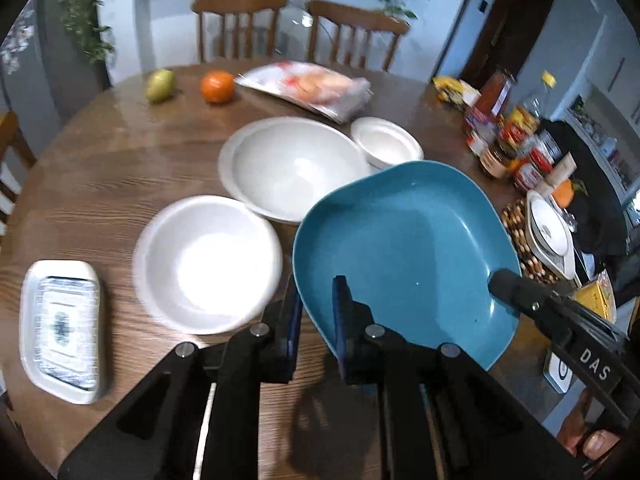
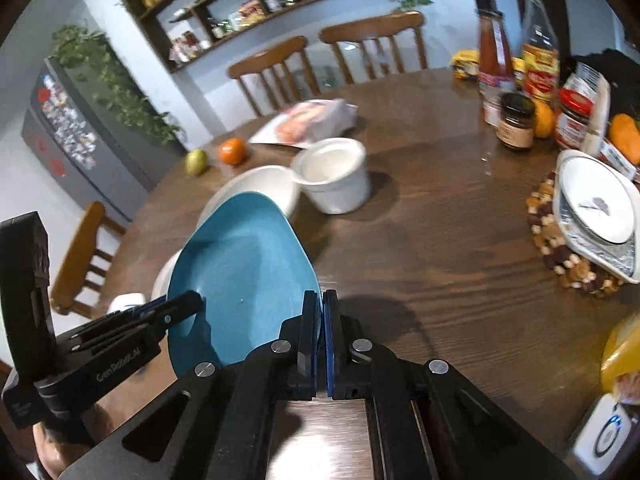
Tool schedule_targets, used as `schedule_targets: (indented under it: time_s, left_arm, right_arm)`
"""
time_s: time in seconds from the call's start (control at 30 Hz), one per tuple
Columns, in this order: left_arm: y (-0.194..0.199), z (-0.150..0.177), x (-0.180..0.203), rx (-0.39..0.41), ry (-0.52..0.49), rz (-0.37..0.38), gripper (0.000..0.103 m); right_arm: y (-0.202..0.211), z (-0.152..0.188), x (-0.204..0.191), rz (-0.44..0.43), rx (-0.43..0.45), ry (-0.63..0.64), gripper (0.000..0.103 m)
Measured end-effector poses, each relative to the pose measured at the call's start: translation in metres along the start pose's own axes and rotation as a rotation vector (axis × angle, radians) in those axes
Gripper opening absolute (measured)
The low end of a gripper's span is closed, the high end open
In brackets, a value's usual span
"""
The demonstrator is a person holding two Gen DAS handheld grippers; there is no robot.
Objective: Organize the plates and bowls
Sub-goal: 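Grasp the teal square plate rim with the left gripper and lift it, then lower the teal plate onto the stacked patterned plates and open the left gripper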
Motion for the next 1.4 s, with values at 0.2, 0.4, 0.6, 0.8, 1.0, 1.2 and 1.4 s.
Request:
schedule_targets:
  time_s: [0.2, 0.4, 0.6, 0.8, 1.0, 1.2, 1.4]
  left_arm:
    - [0.032, -0.012, -0.071, 0.056, 0.072, -0.084, 0.013]
    - [0.058, -0.018, -0.151, 0.074, 0.153, -0.179, 0.013]
    - [0.07, -0.017, -0.223, 0.051, 0.211, -0.261, 0.013]
    - [0.064, -0.006, -0.27, -0.004, 0.229, -0.3, 0.012]
    - [0.041, 0.002, -0.3, -0.078, 0.231, -0.276, 0.012]
    - [0.021, 0.003, -0.31, -0.117, 0.201, -0.291, 0.012]
    - [0.011, 0.0, -0.31, -0.132, 0.144, -0.304, 0.014]
  right_arm:
    - [-0.016, -0.01, -0.071, -0.088, -0.001, 0.084, 0.004]
    - [-0.048, -0.01, -0.147, -0.19, -0.045, 0.145, 0.004]
    - [-0.081, 0.006, -0.216, -0.271, -0.106, 0.155, 0.004]
    - [-0.111, 0.029, -0.255, -0.3, -0.183, 0.158, 0.005]
    - [-0.127, 0.058, -0.27, -0.283, -0.233, 0.128, 0.007]
    - [-0.141, 0.08, -0.276, -0.261, -0.287, 0.122, 0.009]
    - [-0.146, 0.082, -0.274, -0.25, -0.304, 0.116, 0.01]
Point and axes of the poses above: each gripper's, at about its wrist camera, not at the fingertips, and y roughly against the way its jaws point, x to its right, z to its underside, the point moved 8 cm from there along -y, roughly the way its jaws point, and after that the axes turned 10 degrees about y, right-handed, at the moved point
